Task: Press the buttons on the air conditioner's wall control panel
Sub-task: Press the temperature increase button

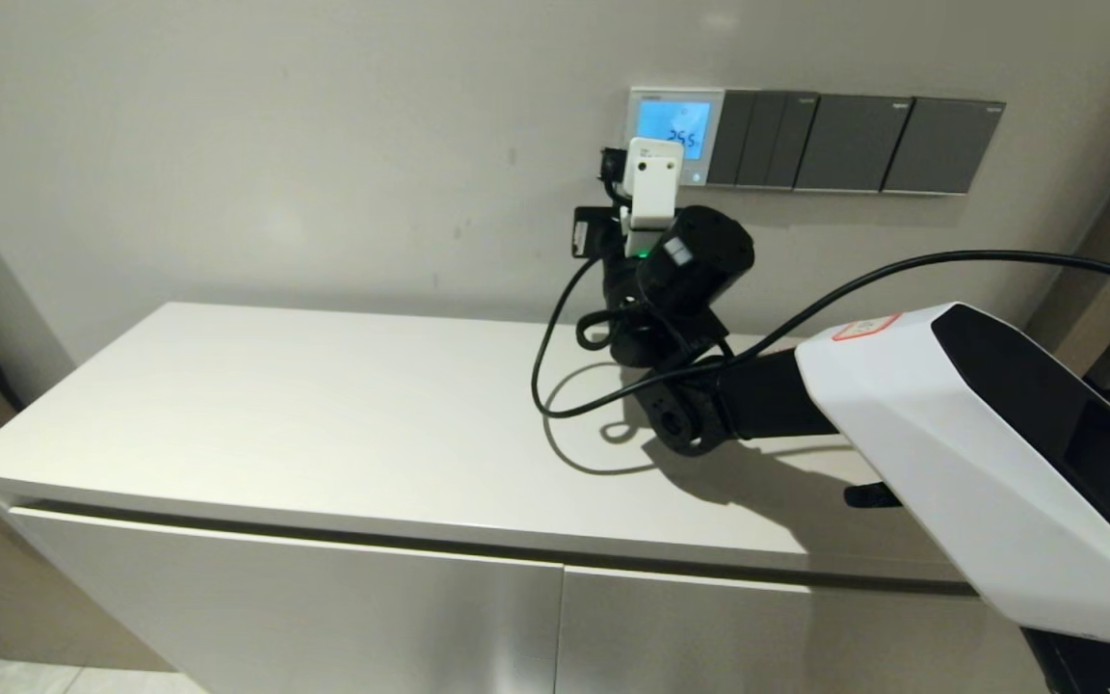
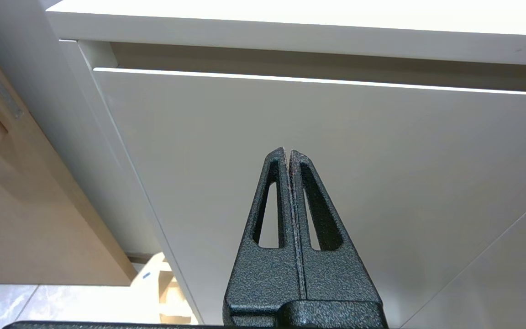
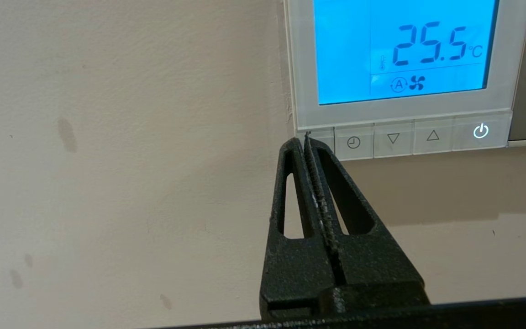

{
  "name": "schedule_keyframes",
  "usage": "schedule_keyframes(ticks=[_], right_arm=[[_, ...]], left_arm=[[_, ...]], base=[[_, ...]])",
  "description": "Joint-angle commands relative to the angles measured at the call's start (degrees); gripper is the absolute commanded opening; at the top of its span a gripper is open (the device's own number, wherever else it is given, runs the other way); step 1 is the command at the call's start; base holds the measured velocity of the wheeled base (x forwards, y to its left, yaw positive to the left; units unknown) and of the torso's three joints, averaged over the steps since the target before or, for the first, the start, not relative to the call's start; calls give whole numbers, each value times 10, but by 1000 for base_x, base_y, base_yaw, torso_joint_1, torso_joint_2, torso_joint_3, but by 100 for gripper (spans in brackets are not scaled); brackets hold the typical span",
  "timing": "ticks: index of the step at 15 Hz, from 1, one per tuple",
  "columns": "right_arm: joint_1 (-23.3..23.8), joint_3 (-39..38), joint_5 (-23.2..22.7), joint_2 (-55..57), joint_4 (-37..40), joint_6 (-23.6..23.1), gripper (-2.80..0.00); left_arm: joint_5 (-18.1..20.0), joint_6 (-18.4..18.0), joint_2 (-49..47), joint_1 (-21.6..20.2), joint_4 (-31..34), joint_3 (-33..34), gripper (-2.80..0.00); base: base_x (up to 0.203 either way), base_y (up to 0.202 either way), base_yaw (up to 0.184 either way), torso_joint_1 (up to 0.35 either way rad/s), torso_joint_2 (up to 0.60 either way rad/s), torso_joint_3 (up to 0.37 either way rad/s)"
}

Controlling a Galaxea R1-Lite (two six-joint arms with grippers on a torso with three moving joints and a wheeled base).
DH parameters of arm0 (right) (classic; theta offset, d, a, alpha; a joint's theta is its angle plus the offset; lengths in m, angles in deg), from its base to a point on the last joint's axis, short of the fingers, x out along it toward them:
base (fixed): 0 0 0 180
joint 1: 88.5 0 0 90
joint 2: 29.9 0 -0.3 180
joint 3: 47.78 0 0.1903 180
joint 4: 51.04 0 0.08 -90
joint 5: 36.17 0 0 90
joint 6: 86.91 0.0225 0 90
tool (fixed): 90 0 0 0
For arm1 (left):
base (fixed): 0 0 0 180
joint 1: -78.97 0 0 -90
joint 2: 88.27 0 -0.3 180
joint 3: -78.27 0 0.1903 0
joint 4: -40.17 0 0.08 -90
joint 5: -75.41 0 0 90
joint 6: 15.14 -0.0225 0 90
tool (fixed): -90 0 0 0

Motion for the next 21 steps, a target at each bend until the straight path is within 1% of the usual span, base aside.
schedule_keyframes(ticks=[1, 8, 16, 21], right_arm=[[2, 0, 2, 0, -4, -1, -280], [3, 5, 2, -1, 0, -1, -280], [-4, -19, 3, -9, -12, -1, -280], [-5, -20, 4, -15, -18, -2, -280]], left_arm=[[0, 0, 0, 0, 0, 0, -280], [0, 0, -1, 0, 0, 0, -280], [0, 0, 0, 0, 0, 0, -280], [0, 0, -1, 0, 0, 0, -280]], base=[[0, 0, 0, 0, 0, 0], [0, 0, 0, 0, 0, 0], [0, 0, 0, 0, 0, 0], [0, 0, 0, 0, 0, 0]])
